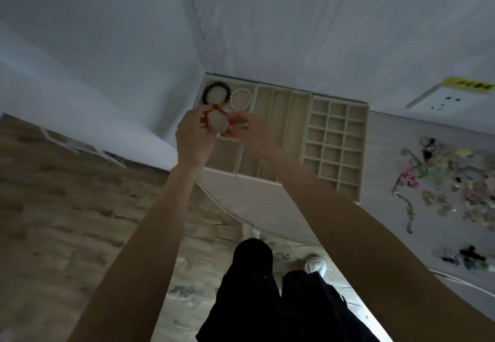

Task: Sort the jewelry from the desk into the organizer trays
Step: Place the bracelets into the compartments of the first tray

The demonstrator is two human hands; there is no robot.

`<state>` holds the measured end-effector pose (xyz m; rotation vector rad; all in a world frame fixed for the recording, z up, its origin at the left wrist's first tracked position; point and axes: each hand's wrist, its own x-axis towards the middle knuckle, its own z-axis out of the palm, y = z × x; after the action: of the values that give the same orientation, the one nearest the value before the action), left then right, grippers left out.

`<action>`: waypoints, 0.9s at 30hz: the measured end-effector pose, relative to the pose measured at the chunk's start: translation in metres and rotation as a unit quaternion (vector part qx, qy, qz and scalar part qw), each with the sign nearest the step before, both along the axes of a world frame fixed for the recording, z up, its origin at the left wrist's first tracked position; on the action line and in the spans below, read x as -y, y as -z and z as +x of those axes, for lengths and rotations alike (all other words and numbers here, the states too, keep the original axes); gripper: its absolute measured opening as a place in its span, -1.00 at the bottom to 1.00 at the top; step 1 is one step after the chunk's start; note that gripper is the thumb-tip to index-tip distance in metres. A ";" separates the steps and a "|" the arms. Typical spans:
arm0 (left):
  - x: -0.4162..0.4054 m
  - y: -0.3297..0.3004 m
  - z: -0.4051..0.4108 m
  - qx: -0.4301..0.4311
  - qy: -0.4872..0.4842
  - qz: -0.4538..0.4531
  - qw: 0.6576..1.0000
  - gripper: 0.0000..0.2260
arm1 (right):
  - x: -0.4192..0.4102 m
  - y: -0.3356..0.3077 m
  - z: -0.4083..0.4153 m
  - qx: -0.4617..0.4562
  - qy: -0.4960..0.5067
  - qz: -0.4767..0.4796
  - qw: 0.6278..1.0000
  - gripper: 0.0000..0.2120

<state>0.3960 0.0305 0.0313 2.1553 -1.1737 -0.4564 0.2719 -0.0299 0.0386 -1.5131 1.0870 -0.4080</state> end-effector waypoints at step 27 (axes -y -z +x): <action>-0.012 0.032 0.025 0.229 0.222 0.130 0.939 -0.58 | 0.027 0.037 0.037 -0.334 -0.296 -0.437 0.781 -0.51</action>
<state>0.4206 0.0424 -0.0008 2.2854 -1.9805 -0.3174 0.3091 -0.0565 0.0014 -2.8779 0.8715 0.1447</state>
